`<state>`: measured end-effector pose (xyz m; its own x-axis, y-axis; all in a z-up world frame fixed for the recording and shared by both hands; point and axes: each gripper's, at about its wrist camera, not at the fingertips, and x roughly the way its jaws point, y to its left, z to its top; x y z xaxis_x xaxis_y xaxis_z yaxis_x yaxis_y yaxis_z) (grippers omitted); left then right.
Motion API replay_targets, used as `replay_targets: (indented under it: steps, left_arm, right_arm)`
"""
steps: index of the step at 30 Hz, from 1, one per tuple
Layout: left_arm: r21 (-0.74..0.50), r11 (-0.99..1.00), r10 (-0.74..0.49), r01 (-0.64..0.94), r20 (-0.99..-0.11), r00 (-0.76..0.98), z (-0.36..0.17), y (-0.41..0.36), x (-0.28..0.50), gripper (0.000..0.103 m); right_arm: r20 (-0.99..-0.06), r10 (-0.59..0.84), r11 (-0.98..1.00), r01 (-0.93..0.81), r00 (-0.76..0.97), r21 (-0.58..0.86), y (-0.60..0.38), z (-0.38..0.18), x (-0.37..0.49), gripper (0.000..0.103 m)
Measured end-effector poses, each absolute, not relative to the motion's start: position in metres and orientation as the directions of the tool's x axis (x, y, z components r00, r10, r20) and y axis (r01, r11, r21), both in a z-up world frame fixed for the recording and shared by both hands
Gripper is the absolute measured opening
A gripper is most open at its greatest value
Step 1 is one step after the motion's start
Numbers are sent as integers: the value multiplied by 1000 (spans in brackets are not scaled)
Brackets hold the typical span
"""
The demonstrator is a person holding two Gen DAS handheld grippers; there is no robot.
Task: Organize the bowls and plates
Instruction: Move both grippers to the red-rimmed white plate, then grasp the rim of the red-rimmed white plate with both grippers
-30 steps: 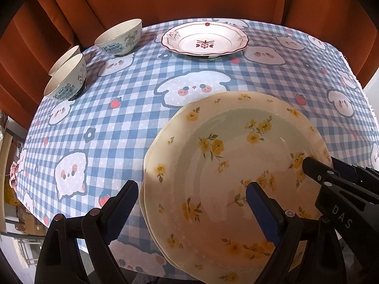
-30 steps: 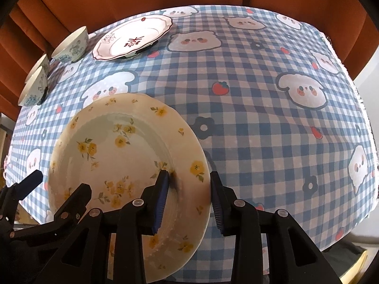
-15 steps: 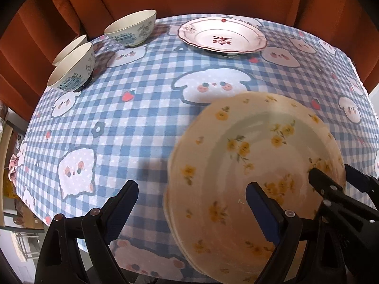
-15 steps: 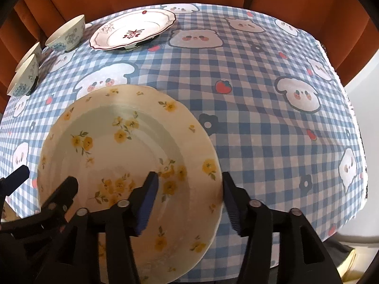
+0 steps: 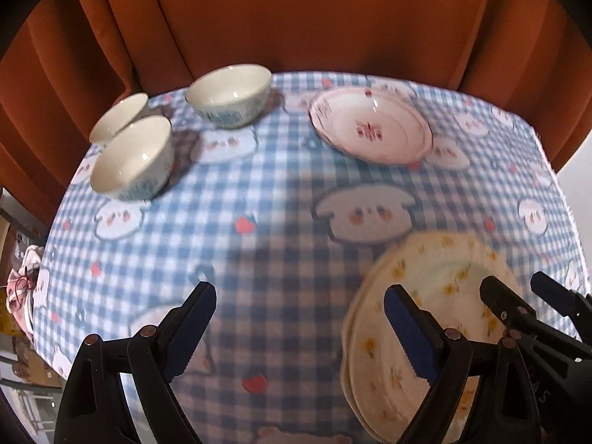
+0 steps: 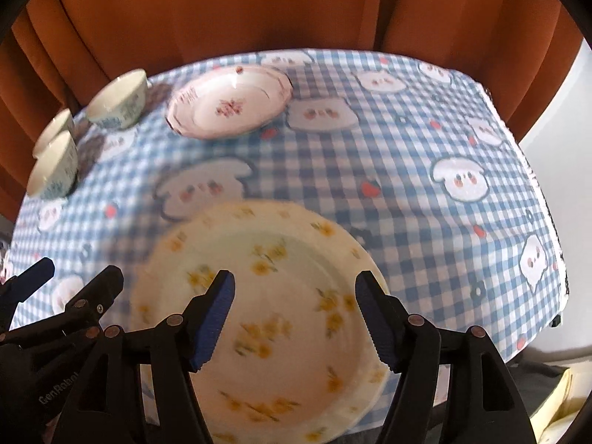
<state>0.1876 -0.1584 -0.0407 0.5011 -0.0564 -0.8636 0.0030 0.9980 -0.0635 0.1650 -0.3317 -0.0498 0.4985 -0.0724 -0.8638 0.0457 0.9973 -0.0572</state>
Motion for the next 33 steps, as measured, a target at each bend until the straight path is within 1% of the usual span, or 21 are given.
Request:
replay_targets:
  steps: [2, 5, 12, 14, 21, 24, 27, 30, 32, 33]
  left_arm:
    - [-69, 997, -67, 14, -852, 519, -34, -150, 196, 93]
    - [-46, 998, -56, 31, -839, 541, -26, -143, 209, 93]
    - [-62, 998, -68, 30, -821, 567, -12, -135, 248, 93]
    - [-76, 997, -77, 25, -821, 566, -13, -134, 261, 93]
    - [-73, 997, -46, -23, -818, 574, -20, -142, 307, 93]
    - [-49, 998, -17, -38, -808, 589, -23, -151, 325, 89]
    - [-48, 998, -15, -41, -814, 581, -30, -160, 347, 88]
    - [-53, 997, -13, -53, -819, 574, -38, -166, 362, 87]
    - [-51, 996, -3, -68, -822, 569, -45, -169, 372, 85]
    - [-53, 995, 4, -84, -826, 564, -49, -171, 376, 82]
  right_arm:
    - [-853, -66, 998, 53, 518, -46, -323, -41, 171, 71]
    - [-840, -45, 998, 59, 541, -16, -315, -31, 183, 71]
    - [-821, -41, 998, 55, 569, -12, -299, -18, 217, 71]
    - [-817, -37, 999, 54, 575, -7, -299, -16, 229, 71]
    - [-816, 3, 999, 24, 579, 21, -306, -19, 279, 70]
    - [-815, 11, 999, 20, 579, 27, -311, -24, 303, 70]
    - [-818, 15, 999, 15, 575, 30, -316, -31, 326, 70]
    - [-824, 17, 999, 16, 566, 31, -322, -40, 347, 68]
    - [-834, 22, 999, 13, 552, 36, -326, -48, 360, 60]
    - [-837, 28, 999, 13, 547, 42, -328, -51, 365, 59]
